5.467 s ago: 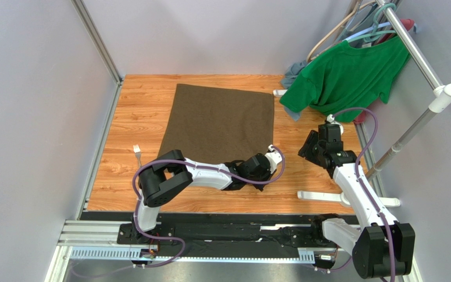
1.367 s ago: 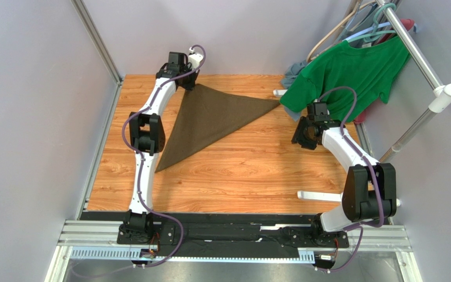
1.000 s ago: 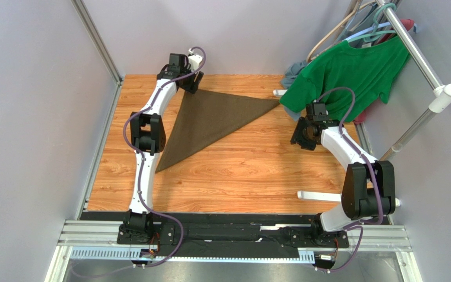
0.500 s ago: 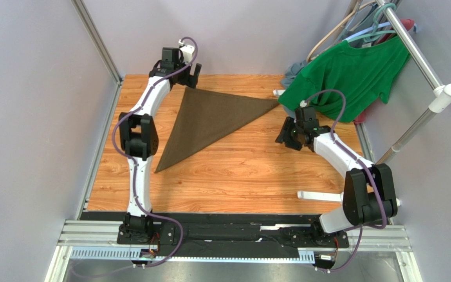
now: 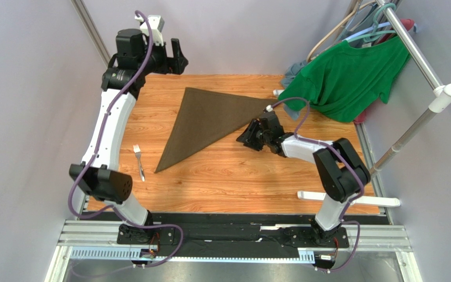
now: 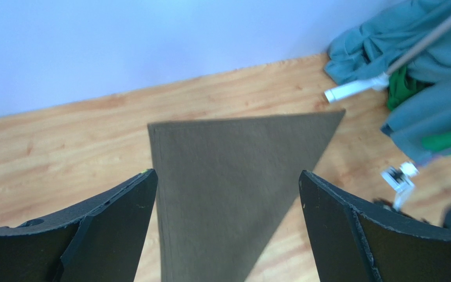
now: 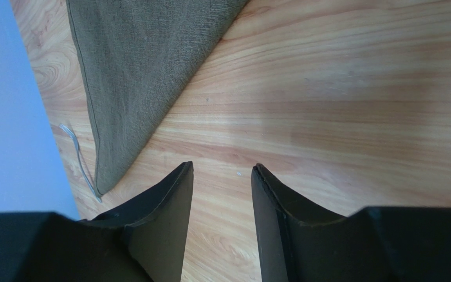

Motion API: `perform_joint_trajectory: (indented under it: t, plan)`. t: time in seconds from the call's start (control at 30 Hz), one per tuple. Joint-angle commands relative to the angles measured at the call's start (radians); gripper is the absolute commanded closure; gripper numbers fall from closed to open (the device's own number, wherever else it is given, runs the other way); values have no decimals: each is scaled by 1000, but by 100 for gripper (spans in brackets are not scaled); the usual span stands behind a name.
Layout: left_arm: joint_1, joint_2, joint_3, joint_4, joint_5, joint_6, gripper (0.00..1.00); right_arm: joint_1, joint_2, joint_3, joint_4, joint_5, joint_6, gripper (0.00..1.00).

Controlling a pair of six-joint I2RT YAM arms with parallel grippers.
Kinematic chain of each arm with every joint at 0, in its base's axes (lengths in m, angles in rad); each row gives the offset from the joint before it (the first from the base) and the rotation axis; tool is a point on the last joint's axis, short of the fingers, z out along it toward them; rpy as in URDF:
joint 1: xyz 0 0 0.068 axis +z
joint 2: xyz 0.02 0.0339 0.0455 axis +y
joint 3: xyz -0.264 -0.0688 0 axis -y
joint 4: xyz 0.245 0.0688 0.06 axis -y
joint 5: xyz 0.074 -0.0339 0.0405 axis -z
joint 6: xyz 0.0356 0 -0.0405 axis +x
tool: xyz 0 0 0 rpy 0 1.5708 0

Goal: Fold the napkin, place the utensils inside, and roll it up
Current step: Fold the napkin

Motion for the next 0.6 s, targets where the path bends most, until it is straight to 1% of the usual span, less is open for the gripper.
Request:
perform_joint_trajectory:
  t: [0.0,0.03,0.07,0.1,0.13,0.17,0.23,0.37,0.57]
  plan:
    - [5,-110,-133,-166,4,46,1,31,90,66,197,0,149,55]
    - [5,-137,-212,-154,-30,50,1,31,107,70,210,2,164,55]
    - [5,-197,-255,-134,-46,52,1,32,142,74,236,5,178,55]
    - [7,-228,-301,-109,-56,43,1,32,158,82,246,10,209,56]
    - [5,-258,-382,-57,-44,41,1,34,171,86,257,17,223,56]
    - [5,-304,-418,-37,-35,41,1,34,191,91,270,19,236,56]
    - [5,-335,-487,3,-38,41,1,35,239,117,272,17,263,57]
    - [5,-352,-530,11,-95,53,1,45,284,154,244,50,272,57]
    - [5,-348,-566,32,-90,60,1,48,320,182,220,83,281,57]
